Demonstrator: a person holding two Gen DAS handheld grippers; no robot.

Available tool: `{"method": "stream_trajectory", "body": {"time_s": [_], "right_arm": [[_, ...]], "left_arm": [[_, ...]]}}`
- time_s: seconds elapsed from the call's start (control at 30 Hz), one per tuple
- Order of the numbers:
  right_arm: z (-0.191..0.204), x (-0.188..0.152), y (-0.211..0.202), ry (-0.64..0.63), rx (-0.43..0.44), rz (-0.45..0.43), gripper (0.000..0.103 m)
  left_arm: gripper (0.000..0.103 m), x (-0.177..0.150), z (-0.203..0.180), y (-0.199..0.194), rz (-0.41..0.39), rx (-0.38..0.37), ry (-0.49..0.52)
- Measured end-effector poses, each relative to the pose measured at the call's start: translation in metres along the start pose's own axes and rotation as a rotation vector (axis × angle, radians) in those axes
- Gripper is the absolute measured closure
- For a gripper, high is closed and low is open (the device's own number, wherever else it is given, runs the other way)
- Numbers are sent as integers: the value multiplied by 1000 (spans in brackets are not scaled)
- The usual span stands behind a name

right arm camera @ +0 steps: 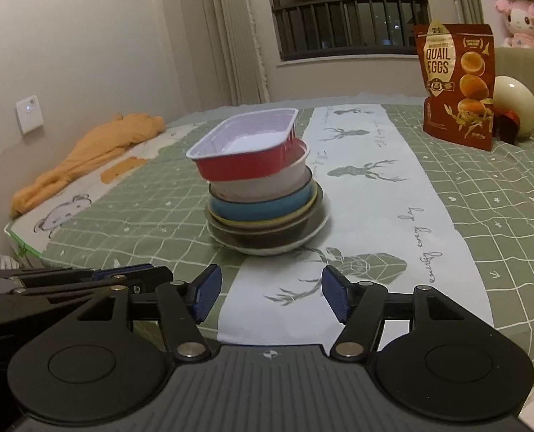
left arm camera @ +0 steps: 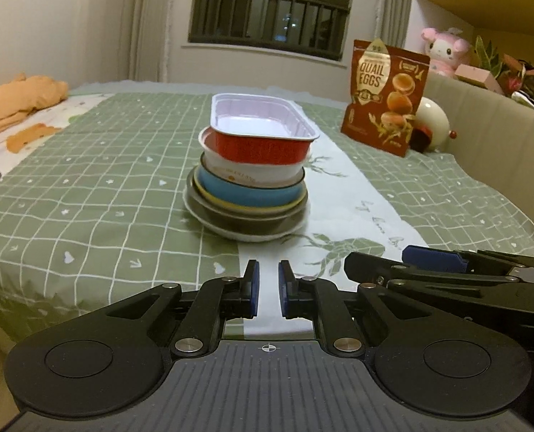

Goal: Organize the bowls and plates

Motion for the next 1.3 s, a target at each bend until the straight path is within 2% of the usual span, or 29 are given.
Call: {"method": "stream_trajectory", "body": {"time_s": [1.3], "right_arm": [[-1,-7,3,11,-2,29,38]], "left_arm": [[91,-4,2,-3,9,7,-4]]}}
Point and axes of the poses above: each gripper's, at about its wrist camera, not at the fingertips, and y roughly the way its jaws point, z to its left, x to its top, the point moved 4 cm from there along y, roughly the way its jaws point, and after that the axes turned 6 degrees about -z, right-handed, at the moved point
